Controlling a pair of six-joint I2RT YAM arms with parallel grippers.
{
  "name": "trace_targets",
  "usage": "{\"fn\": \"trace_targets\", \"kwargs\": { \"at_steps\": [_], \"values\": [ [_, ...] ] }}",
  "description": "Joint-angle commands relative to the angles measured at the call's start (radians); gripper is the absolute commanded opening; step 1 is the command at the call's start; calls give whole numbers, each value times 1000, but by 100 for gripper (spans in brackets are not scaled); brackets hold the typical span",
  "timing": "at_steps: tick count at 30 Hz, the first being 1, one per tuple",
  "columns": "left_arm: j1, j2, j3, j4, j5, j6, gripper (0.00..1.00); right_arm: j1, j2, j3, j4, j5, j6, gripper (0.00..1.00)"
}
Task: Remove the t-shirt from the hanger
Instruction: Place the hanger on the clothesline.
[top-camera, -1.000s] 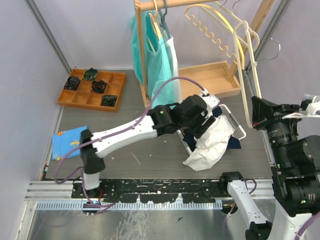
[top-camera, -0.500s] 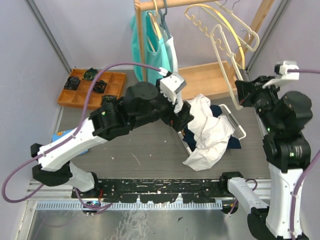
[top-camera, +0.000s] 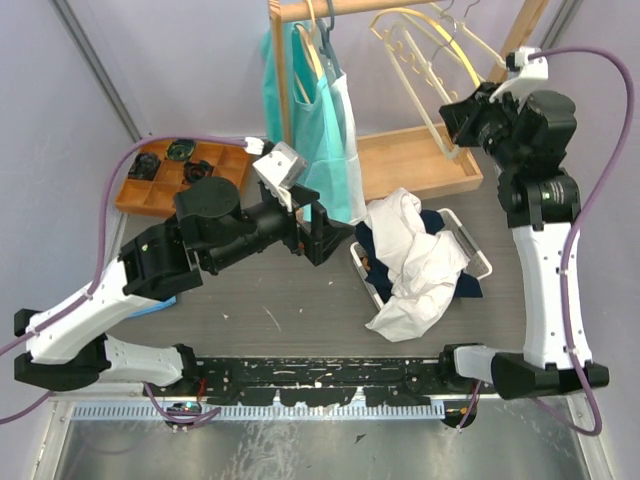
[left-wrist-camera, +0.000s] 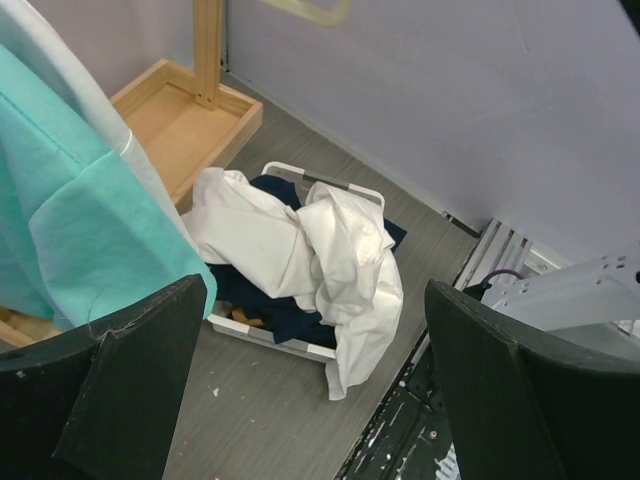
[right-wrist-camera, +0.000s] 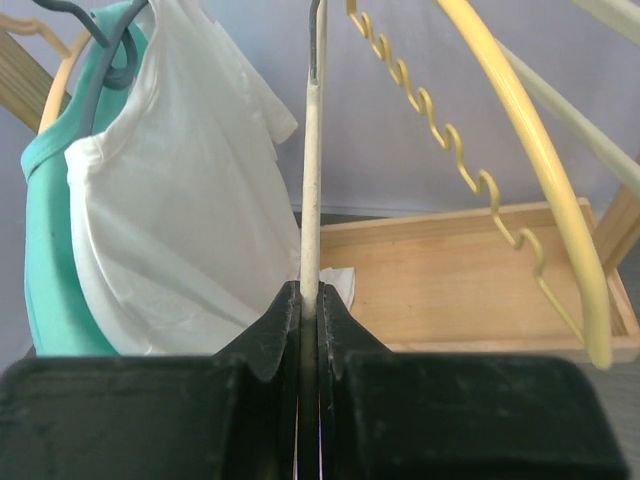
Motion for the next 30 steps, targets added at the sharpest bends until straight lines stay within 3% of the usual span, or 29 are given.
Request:
{"fn": "trace_targets", "kwargs": {
  "at_steps": [1, 25, 27, 30],
  "values": [
    [-2, -54, -26, 59, -22, -13, 98, -3, 65, 106, 169, -77, 17, 1],
    [-1, -109, -42, 42, -133, -1, 98, -1, 319, 192, 361, -136, 79, 1],
    [-2, -103, -39, 47, -135, 2, 98, 0, 314, 182, 360, -130, 84, 6],
    [-2, -90, -25, 48, -137, 10, 98, 1, 290, 161, 358, -109, 82, 27]
  ]
}}
